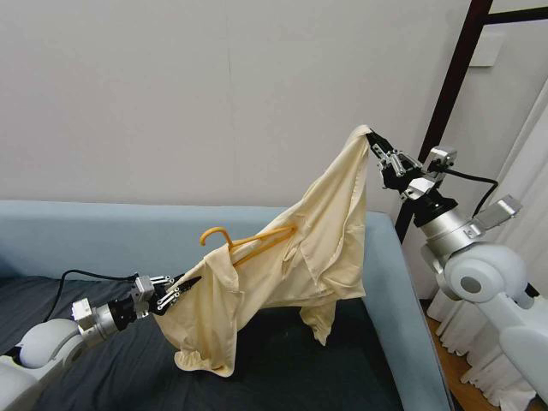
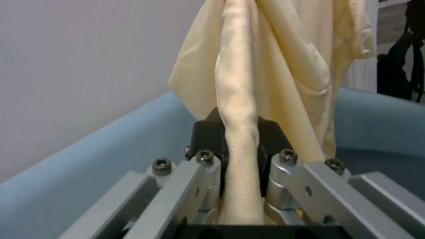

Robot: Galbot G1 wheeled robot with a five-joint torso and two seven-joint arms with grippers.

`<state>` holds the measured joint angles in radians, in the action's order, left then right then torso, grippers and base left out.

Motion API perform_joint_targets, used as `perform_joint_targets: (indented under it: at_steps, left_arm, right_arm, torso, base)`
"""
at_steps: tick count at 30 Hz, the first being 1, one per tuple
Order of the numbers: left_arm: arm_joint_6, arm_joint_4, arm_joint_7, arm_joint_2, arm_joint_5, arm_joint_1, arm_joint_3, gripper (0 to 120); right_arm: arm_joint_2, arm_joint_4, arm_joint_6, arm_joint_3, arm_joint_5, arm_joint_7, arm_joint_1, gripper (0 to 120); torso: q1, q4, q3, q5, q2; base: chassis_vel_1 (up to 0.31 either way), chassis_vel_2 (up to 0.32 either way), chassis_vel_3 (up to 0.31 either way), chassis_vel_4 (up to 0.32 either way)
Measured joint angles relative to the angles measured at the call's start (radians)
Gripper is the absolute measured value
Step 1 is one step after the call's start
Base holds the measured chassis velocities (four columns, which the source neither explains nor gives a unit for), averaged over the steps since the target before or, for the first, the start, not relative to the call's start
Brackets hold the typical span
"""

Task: Pick up the clothes from the sofa and hang them on the clothes hanger.

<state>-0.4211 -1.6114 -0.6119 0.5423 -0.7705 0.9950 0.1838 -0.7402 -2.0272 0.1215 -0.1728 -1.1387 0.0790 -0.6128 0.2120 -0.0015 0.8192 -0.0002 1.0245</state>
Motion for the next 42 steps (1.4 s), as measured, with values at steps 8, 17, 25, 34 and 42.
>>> perform_joint_targets:
  at_steps: [8,17,25,34,42]
  left_arm:
    - [0.020,-0.020,0.058,0.071,0.035,0.023,-0.017,7]
    - [0.024,-0.053,-0.007,0.102,0.030,0.040,-0.047,7]
    - [0.021,0.019,-0.043,0.162,0.050,0.017,-0.092,7]
    - [0.030,0.003,0.091,0.209,-0.029,-0.019,-0.071,7]
    - [0.023,-0.140,0.125,0.175,-0.082,0.019,-0.047,7]
  right_arm:
    - [-0.024,-0.011,0.015,0.047,0.010,0.057,-0.037,0]
    - [-0.081,0.047,0.015,0.111,0.082,0.049,-0.040,0]
    - [-0.110,0.051,0.027,0.142,0.072,0.071,-0.037,0]
    - [-0.123,0.006,0.069,0.222,0.143,0.182,-0.175,0]
    - [-0.200,0.166,0.115,0.306,0.433,0.141,-0.263,0]
  torso:
    - [0.000,-0.0001,0.000,0.0000,0.000]
    - [0.000,0.0000,0.000,0.0002,0.000]
    - [0.000,-0.0003,0.000,-0.0001,0.000]
    - [0.000,-0.0005,0.000,0.0001,0.000]
    - [0.000,0.0001,0.000,0.0002,0.000]
  base:
    - [0.000,0.000,0.000,0.000]
    - [0.000,0.000,0.000,0.000]
    - [0.000,0.000,0.000,0.000]
    - [0.000,0.000,0.000,0.000]
    - [0.000,0.000,0.000,0.000]
